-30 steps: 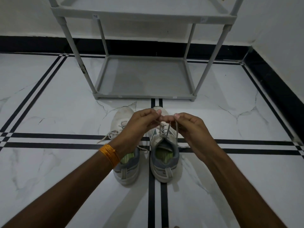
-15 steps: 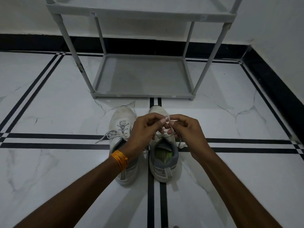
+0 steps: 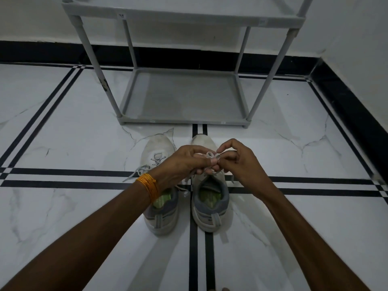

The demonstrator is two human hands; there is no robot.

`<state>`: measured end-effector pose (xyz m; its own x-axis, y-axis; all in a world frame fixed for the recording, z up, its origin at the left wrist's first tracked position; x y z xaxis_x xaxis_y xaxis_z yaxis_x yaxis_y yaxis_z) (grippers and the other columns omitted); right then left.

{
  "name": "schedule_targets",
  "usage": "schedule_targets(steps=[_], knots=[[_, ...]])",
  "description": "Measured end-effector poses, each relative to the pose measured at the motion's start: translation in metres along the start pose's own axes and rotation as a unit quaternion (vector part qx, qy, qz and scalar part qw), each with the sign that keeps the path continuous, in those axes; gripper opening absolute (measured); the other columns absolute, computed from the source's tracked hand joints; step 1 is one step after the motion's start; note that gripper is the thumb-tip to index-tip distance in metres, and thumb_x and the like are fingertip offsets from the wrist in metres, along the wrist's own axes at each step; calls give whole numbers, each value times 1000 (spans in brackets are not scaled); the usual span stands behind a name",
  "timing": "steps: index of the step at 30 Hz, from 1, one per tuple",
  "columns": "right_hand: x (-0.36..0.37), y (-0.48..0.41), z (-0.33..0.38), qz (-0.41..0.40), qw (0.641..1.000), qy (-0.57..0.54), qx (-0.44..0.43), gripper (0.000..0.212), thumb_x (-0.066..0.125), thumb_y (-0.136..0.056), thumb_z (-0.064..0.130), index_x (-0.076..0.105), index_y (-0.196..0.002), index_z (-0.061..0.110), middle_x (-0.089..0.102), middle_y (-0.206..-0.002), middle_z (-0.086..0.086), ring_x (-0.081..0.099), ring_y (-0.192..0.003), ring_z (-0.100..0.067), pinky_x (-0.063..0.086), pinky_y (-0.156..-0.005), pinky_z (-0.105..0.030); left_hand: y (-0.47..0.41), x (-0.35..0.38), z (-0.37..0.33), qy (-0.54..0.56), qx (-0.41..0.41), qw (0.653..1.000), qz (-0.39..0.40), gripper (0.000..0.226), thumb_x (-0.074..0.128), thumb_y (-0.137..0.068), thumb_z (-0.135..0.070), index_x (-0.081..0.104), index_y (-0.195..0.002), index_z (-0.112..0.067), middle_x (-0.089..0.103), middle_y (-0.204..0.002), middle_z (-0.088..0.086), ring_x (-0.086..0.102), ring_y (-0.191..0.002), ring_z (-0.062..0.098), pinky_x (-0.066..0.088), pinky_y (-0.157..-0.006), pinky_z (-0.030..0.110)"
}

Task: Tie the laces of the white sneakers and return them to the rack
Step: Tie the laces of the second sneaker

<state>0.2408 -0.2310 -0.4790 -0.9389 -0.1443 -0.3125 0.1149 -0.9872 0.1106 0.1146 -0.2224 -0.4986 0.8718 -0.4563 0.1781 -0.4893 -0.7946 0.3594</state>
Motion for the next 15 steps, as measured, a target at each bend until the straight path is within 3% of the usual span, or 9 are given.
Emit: schedule_targets(steps=[3, 6, 9, 12, 15], knots=[[0, 0, 3, 1, 1000, 15, -20, 15, 61, -89, 1, 57, -99, 11, 74, -73, -7, 71, -67, -13, 54, -63, -25, -6, -1, 6, 76, -3, 997, -24, 11, 67, -87, -1, 66, -97, 5, 73, -73, 11, 65, -54, 7, 48, -46, 10], [1, 6, 1, -16, 999, 0, -35, 16, 59, -92, 3, 56, -106, 10, 75, -76, -3, 72, -71, -10, 53, -65, -20, -6, -6, 10, 80, 12, 993, -87, 13, 70, -85, -2, 64, -94, 5, 73, -73, 13, 65, -54, 10, 51, -48, 13], [0, 14, 5, -44, 997, 23, -59, 27, 65, -90, 8, 56, -115, 16, 76, -87, -3, 74, -81, -11, 58, -73, -22, -5, -14, 9, 18, 45, 988, -145, 18, 72, -85, -7, 66, -96, 6, 73, -77, 16, 67, -58, 15, 54, -53, 19], [4, 20, 11, -56, 987, 113, -100, 30, 69, -87, 14, 61, -117, 16, 74, -100, -1, 70, -90, -8, 55, -81, -15, -2, -23, 5, -63, 90, 976, -188, 18, 76, -82, -13, 70, -91, 2, 75, -78, 19, 72, -65, 24, 59, -61, 29], [9, 20, 14, -71, 963, 223, -132, 22, 62, -92, 12, 67, -113, 11, 73, -107, -6, 67, -95, -14, 51, -88, -17, 3, -22, -3, -156, 120, 960, -199, 18, 77, -81, -14, 71, -88, 1, 75, -74, 16, 73, -61, 18, 57, -55, 21]])
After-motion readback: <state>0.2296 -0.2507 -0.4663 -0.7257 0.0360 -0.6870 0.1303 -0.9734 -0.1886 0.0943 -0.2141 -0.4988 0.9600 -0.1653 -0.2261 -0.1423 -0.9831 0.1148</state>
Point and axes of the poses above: each hand's wrist, its own y-axis away from the middle knuckle, its own x-axis out of the palm, z = x × y, the point moved 9 cm from there along -y, towards the middle knuckle
